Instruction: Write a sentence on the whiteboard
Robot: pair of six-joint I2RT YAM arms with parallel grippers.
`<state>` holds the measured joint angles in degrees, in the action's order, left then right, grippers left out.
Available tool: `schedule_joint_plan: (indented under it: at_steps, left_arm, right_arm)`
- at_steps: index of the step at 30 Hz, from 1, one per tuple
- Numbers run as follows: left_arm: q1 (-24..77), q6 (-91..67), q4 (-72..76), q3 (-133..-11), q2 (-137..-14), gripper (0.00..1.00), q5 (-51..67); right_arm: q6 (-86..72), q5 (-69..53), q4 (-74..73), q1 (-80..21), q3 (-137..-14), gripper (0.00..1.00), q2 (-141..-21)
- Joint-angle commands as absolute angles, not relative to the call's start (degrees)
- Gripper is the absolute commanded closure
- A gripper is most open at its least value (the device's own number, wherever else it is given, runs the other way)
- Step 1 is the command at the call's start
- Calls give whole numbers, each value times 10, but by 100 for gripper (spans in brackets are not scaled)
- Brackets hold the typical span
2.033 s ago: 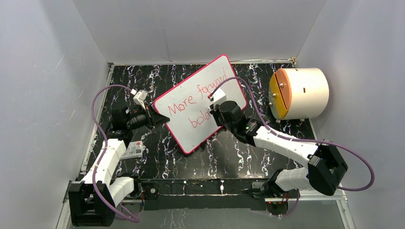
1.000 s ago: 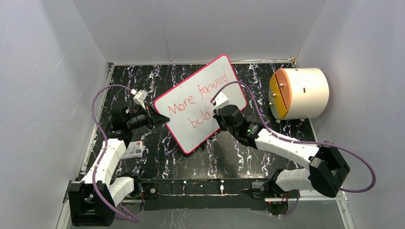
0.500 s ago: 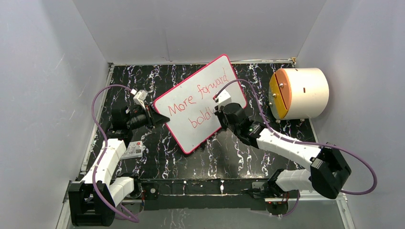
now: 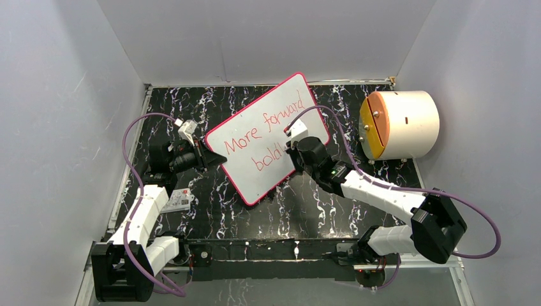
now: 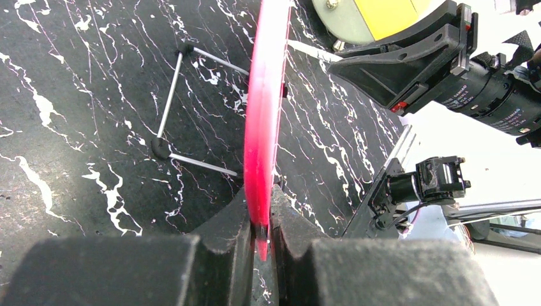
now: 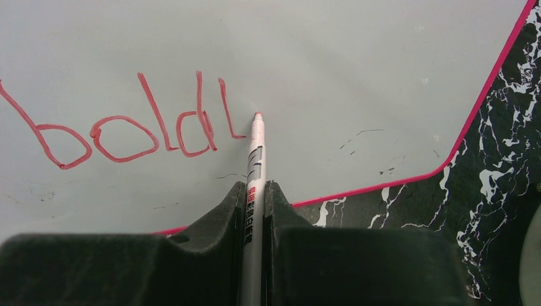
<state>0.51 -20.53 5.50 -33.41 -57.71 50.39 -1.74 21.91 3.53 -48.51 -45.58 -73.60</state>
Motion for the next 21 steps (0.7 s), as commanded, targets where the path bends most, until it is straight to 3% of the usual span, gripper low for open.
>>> schedule_joint_plan:
  at_steps: [1,21]
  left_arm:
    - [1,-181,3,-330,-592,100,446]
    - [1,-180,3,-329,-592,100,444]
  right_arm:
    - [-36,216,29,-483,-450,100,-738]
    - [-28,237,45,-466,-451,100,-704]
